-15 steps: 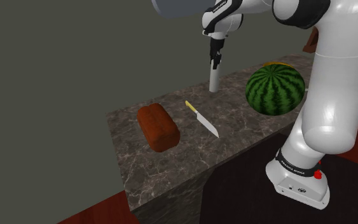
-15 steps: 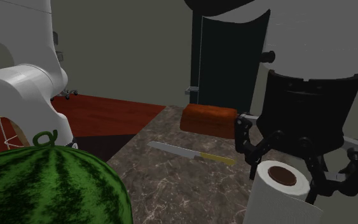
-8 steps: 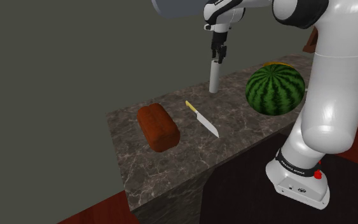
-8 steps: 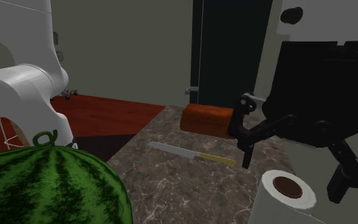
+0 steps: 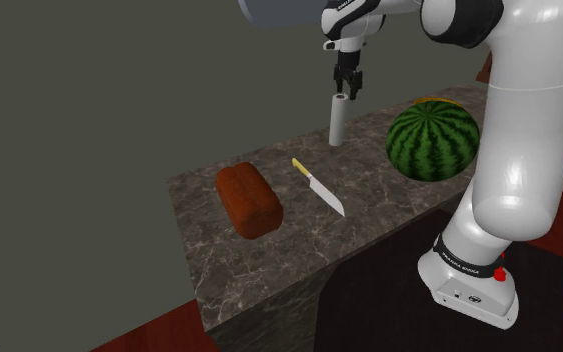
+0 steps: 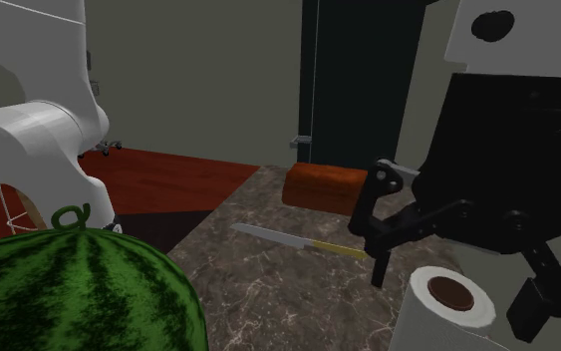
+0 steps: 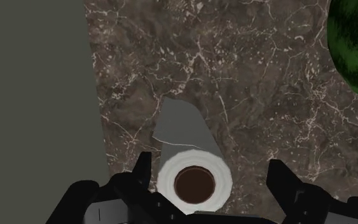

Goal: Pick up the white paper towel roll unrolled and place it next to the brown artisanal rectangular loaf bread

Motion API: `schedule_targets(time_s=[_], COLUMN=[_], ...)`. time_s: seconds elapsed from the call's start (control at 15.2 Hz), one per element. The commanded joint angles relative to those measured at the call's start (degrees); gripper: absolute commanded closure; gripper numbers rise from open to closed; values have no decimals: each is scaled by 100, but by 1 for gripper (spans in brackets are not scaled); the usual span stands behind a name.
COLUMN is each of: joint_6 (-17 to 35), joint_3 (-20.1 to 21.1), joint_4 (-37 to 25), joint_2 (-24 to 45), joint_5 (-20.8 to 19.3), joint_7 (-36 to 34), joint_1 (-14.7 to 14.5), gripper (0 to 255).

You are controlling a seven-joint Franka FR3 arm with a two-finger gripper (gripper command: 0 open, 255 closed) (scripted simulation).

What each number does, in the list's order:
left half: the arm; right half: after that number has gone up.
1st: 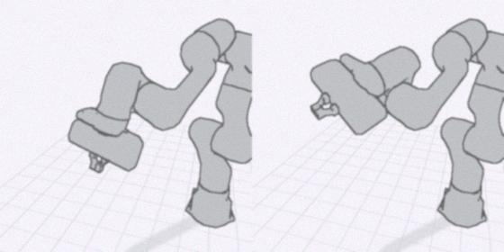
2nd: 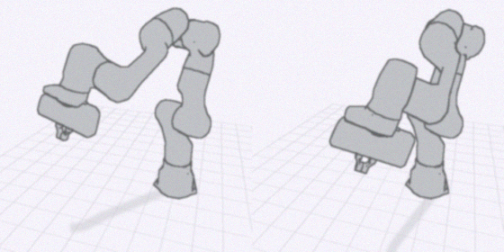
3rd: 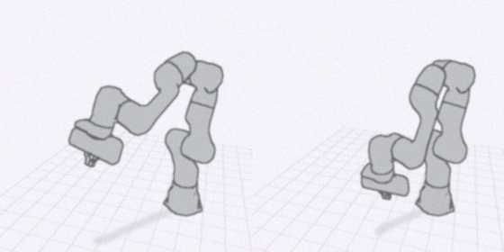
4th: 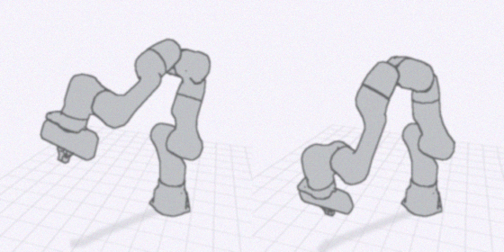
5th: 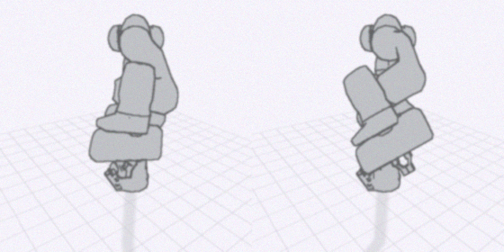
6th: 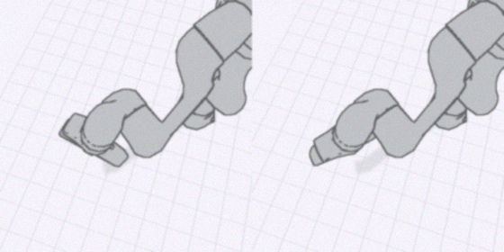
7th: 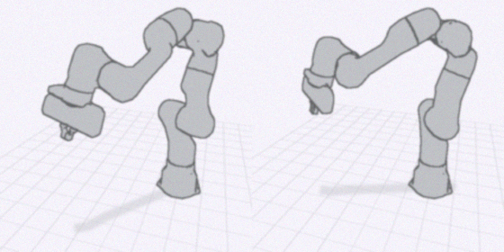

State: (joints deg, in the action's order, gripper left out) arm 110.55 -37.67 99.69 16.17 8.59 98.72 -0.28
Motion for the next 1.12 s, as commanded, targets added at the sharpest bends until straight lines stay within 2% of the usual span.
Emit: schedule_targets(time_s=[0.0,0.53,0.59,1.06], joint_6=[184,183,183,184], joint_3=[19,19,19,19], joint_4=[132,131,131,134], joint_2=[65,65,65,63], joint_5=[47,47,47,46], joint_7=[33,32,32,32], joint_1=[10,10,10,10], gripper=[0,0,255,255])
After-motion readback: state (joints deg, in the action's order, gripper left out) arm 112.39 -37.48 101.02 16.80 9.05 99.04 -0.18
